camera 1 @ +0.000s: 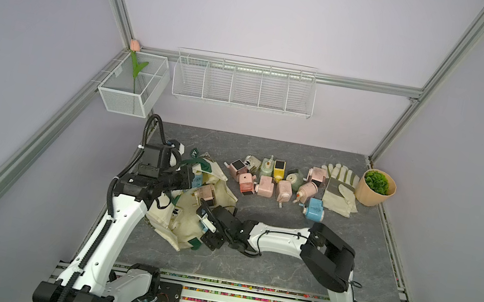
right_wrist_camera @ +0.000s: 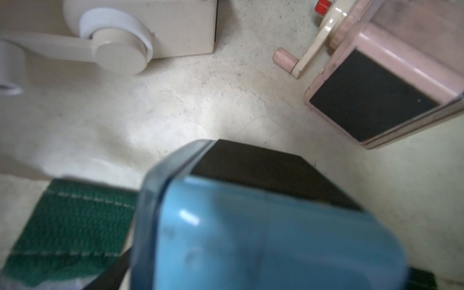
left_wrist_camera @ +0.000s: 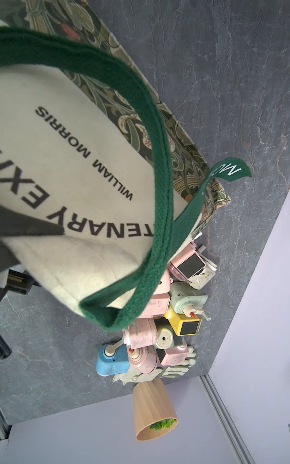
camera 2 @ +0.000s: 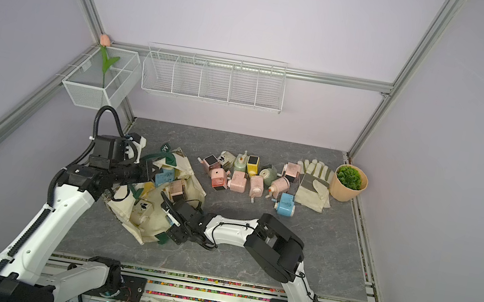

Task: Take out the pencil sharpeners from the tote bags
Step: Pick up the pencil sharpener from the canvas bag, then place the pencil sharpener at the center of the board.

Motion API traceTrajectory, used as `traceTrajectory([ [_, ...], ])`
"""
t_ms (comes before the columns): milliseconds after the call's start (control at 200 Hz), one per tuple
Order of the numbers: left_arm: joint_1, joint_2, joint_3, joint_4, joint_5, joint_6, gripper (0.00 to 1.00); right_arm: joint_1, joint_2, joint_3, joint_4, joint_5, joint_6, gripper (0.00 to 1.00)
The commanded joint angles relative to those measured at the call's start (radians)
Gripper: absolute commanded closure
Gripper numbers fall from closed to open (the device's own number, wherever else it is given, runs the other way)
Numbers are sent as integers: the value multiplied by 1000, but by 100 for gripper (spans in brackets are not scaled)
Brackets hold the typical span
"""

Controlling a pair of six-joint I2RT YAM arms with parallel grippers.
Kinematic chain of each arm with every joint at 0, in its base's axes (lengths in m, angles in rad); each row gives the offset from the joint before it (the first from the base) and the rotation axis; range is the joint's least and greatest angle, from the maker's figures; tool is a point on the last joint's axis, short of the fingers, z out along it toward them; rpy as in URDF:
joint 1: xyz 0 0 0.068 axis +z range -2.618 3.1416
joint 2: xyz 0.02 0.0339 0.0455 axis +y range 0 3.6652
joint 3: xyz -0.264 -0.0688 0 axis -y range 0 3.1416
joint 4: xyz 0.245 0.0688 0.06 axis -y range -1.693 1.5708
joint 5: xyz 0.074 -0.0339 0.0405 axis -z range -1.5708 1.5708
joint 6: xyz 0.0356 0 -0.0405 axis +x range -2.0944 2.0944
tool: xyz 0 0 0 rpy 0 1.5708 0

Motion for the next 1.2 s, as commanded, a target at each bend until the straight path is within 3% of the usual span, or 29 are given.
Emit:
traceTrajectory([
  [0, 6, -23, -4, 12, 11, -13, 100, 5, -95, -36, 50, -44, -7, 20],
  [360, 6, -22, -4, 11, 15, -13, 100, -5, -332, -199, 76, 42, -53, 21],
  [600, 6, -22, -4, 13, 13, -13, 100, -123, -512, -357, 148, 37, -24, 21],
  [760, 7, -23, -4, 12, 11, -13, 100, -197, -455, -338, 117, 92, 3, 21],
  [1195, 8, -27, -5, 12, 12, -13, 100, -320, -206, -212, 68, 63, 76, 22],
])
